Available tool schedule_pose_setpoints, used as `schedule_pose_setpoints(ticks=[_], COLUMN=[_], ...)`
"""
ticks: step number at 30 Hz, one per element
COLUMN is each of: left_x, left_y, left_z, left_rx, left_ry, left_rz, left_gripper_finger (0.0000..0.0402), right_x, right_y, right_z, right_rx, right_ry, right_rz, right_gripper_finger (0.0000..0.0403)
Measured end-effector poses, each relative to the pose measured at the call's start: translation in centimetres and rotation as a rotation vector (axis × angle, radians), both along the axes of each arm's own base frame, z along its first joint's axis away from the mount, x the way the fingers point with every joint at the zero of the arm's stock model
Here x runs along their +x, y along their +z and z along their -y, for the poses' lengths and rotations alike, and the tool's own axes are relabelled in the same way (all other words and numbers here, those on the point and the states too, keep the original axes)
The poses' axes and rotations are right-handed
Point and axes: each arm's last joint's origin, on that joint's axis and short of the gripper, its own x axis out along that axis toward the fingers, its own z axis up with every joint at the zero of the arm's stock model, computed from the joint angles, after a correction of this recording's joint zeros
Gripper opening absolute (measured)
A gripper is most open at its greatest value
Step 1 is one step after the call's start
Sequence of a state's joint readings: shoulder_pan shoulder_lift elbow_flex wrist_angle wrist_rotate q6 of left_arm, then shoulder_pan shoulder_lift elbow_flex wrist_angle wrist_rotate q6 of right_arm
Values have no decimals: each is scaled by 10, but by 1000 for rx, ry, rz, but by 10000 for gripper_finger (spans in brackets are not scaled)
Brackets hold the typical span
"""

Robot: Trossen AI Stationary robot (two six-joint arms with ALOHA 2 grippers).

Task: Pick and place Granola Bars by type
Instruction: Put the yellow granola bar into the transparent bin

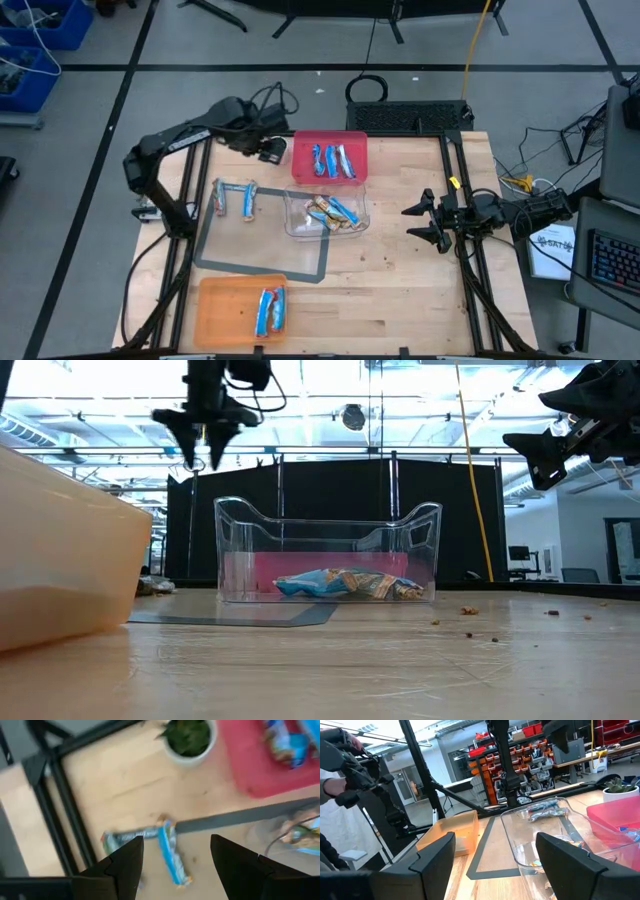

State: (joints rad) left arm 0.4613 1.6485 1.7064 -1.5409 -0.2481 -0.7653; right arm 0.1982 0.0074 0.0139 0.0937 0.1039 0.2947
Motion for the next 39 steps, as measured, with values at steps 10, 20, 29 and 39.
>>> schedule_pose_setpoints(ticks=[10, 20, 29, 39], left_x=[-40, -48, -54, -65], left_y=[-54, -128, -168, -187], left_z=[24, 47, 63, 71], left_rx=[-69, -189, -253, -232], left_ry=[218, 232, 253, 281], left_rz=[26, 123, 149, 100], left_gripper_finger=[235, 236, 296, 335], right_x=[0, 0, 0, 0], right_y=[0, 0, 0, 0], right_z=[0, 0, 0, 0], right_rx=[0, 0, 0, 0], right_ry=[0, 0, 0, 0], right_rz=[0, 0, 1, 1], right_gripper_finger=[267, 267, 267, 267])
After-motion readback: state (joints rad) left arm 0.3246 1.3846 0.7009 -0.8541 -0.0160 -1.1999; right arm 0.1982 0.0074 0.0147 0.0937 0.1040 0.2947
